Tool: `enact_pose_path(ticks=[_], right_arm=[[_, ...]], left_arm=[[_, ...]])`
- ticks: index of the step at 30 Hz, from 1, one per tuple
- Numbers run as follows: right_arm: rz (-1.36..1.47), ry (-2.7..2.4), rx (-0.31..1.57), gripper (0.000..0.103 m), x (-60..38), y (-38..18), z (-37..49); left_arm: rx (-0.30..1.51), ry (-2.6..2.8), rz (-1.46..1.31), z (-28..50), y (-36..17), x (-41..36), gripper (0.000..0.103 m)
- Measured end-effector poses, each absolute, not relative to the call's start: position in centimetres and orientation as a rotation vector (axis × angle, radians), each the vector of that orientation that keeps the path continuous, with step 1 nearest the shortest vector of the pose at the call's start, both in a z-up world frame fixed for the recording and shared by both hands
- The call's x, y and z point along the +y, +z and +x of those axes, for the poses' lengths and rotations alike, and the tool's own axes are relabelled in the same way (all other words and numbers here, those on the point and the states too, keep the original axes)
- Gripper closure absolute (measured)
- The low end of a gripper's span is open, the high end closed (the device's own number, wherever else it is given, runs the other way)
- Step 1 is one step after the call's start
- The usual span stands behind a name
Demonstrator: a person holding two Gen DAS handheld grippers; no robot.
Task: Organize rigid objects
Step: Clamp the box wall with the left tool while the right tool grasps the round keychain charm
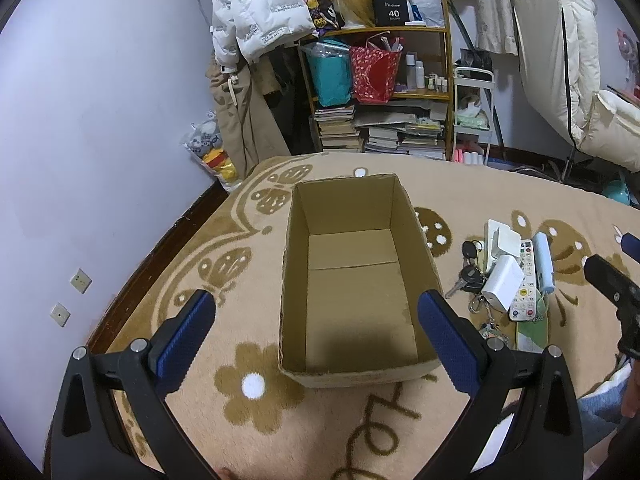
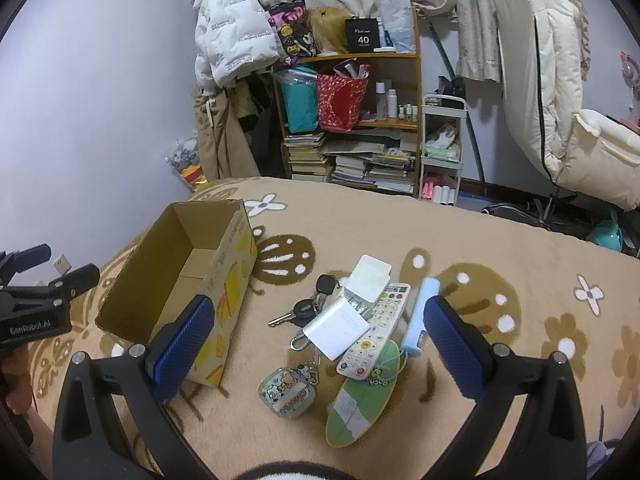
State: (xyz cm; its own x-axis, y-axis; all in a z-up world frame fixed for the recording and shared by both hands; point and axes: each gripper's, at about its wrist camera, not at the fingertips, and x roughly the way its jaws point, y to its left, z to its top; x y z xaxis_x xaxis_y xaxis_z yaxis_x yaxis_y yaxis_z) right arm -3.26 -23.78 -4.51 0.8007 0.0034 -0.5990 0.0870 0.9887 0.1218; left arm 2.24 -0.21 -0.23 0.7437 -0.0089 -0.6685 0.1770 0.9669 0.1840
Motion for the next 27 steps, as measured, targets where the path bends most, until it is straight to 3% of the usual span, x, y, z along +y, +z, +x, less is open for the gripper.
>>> enact_pose_path(ticks=[27], right_arm=[[0.177,-0.002,0.899,0.000,-22.7,-10.6,4.3]], left_arm=[[0.984,-0.061,0.143,12.6,-5.2,3.1,0.003]])
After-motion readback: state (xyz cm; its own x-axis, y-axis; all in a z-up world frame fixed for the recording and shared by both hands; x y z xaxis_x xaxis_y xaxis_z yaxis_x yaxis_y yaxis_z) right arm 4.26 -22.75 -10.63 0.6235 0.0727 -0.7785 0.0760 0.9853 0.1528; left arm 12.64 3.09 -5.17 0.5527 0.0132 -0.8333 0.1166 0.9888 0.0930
